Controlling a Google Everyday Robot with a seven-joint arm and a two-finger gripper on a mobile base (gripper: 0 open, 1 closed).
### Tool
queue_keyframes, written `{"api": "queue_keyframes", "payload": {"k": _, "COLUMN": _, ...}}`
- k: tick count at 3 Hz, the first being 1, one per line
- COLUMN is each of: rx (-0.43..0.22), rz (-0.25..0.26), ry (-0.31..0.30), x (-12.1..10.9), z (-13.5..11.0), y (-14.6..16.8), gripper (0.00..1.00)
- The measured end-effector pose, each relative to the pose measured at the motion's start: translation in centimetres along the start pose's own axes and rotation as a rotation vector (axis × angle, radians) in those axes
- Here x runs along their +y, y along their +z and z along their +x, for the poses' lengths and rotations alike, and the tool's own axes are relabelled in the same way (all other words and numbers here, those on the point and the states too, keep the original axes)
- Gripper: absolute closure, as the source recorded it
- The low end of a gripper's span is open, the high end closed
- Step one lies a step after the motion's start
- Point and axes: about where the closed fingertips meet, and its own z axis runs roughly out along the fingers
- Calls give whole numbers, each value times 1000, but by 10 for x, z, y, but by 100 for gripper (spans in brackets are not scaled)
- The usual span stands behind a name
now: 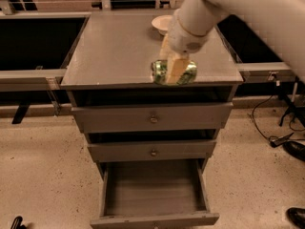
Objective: Pick green can from bottom drawer and place on counter
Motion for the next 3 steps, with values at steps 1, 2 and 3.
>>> {"api": "queue_keyframes", "payload": {"k": 1, "rx": 8, "rz": -68, "ry": -80, "x": -46, "z": -3, "y": 57, "gripper": 100}}
{"api": "queue_keyframes", "payload": {"k": 2, "rx": 45, "rz": -62, "ry": -146, "x": -100, "z": -20, "y": 94, "gripper": 100}}
{"api": "queue_keyframes", "payload": {"k": 3, "rx": 105, "rz": 32, "ry": -171, "x": -157, "z": -43, "y": 104, "gripper": 82}}
